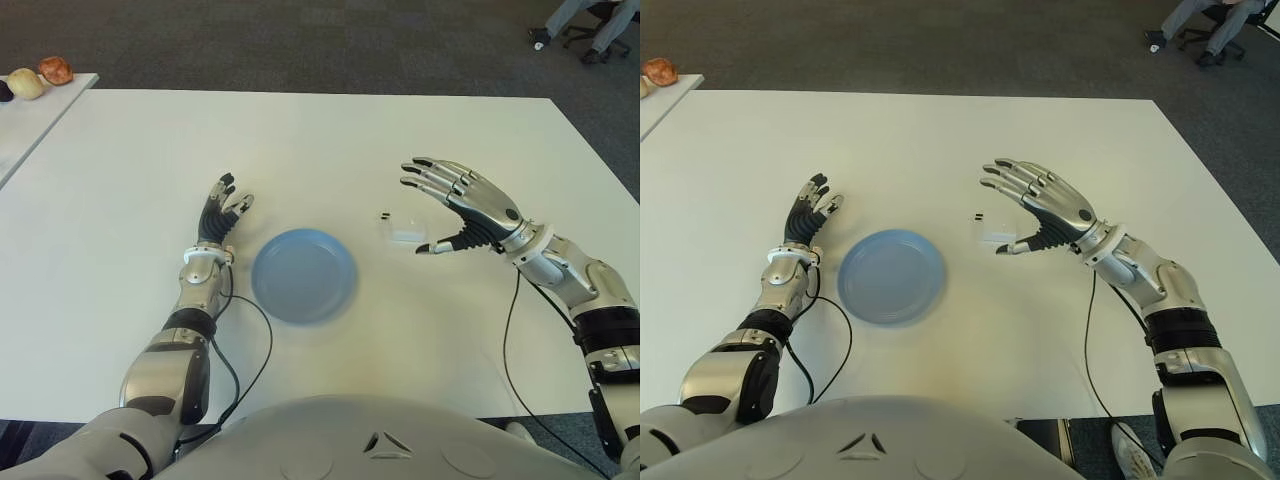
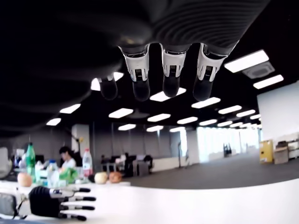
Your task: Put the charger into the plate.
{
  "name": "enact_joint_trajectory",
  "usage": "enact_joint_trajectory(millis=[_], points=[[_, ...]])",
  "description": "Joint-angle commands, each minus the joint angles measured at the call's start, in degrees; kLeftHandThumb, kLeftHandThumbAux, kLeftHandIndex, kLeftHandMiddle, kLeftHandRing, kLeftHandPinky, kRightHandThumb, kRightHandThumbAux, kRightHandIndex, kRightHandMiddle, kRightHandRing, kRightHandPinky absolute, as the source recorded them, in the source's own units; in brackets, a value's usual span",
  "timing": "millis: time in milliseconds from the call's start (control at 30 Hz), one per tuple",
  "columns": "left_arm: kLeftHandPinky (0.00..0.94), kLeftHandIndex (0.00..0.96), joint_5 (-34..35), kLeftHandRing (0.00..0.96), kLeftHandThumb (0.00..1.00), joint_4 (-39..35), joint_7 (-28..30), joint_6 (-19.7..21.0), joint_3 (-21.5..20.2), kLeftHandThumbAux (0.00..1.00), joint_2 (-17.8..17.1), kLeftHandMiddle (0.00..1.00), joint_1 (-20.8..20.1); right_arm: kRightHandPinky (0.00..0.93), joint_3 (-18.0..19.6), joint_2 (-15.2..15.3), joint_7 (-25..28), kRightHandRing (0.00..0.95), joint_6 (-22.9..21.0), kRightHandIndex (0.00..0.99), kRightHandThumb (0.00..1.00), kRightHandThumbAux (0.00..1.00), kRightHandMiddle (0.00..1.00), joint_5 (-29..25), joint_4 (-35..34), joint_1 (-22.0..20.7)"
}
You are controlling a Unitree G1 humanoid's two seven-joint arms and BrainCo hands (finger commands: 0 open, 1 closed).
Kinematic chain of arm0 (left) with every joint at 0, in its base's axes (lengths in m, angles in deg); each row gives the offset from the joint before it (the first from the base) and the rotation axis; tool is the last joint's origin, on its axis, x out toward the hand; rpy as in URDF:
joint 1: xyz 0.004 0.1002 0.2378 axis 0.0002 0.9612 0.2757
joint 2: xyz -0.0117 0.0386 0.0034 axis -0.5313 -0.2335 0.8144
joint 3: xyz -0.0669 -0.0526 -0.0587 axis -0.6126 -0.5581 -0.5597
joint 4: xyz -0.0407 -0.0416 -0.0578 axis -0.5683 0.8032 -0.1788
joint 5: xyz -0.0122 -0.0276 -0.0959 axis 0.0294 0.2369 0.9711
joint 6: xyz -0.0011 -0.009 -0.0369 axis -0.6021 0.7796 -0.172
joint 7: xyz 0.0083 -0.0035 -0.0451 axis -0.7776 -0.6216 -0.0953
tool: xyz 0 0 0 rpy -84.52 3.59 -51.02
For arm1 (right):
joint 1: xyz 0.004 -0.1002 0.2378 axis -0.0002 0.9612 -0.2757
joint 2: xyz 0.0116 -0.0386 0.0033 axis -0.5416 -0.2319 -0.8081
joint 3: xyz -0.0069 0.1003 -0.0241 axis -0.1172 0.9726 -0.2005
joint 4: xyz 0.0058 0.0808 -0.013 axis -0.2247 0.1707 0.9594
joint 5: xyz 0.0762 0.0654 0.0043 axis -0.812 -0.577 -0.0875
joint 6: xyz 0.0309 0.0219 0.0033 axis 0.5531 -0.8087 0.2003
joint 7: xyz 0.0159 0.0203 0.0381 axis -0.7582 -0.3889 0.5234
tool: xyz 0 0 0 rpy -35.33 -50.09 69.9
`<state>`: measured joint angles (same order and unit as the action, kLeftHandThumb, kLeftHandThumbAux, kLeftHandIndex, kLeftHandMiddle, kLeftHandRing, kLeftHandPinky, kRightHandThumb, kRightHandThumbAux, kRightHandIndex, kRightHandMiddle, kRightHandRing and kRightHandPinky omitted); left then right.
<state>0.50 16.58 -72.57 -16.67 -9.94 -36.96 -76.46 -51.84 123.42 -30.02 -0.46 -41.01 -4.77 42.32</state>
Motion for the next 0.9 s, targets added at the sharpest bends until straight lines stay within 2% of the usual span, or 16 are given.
enact_joint_trajectory(millis=[33, 200, 467, 567, 667, 900], points=[[0.014, 0.0, -0.5, 0.0, 0.0, 3.6, 1.0, 6.2, 0.7, 0.629, 1.2, 0.0, 4.5, 0.0, -1.6, -2.8, -1.7, 0.0, -3.2, 0.0, 0.257, 0.32, 0.0, 1.4, 2.9, -2.2], [0.022, 0.0, -0.8, 0.0, 0.0, 3.3, 0.6, 6.2, 0.9, 0.626, 1.1, 0.0, 4.7, 0.0, -4.8, -6.4, -4.1, 0.0, -6.9, 0.0, 0.295, 0.255, 0.0, 3.9, 10.2, -7.4], [0.035, 0.0, -0.7, 0.0, 0.0, 3.5, 0.9, 5.8, 0.9, 0.633, 1.0, 0.001, 4.8, 0.0, -8.8, -8.8, -6.6, 0.0, -9.9, 0.0, 0.33, 0.183, 0.0, 4.9, 17.1, -11.0], [0.034, 0.0, -1.1, 0.0, 0.0, 3.7, 0.4, 5.8, 1.1, 0.638, 0.9, 0.0, 4.8, 0.0, -9.6, -9.0, -4.9, 0.0, -10.5, 0.0, 0.33, 0.169, 0.0, 3.6, 17.6, -11.3], [0.028, 0.0, -1.7, 0.0, 0.0, 4.0, -0.9, 6.1, 1.4, 0.647, 0.8, 0.0, 4.7, 0.0, -10.6, -8.9, -0.3, 0.0, -10.9, 0.0, 0.324, 0.153, 0.0, 1.7, 17.6, -11.6], [0.023, 0.0, -2.4, 0.0, 0.0, 4.4, -2.6, 6.1, 1.3, 0.663, 0.9, 0.0, 4.5, 0.0, -12.3, -9.8, 4.3, 0.0, -11.0, 0.0, 0.301, 0.127, 0.0, -0.2, 19.6, -13.0]])
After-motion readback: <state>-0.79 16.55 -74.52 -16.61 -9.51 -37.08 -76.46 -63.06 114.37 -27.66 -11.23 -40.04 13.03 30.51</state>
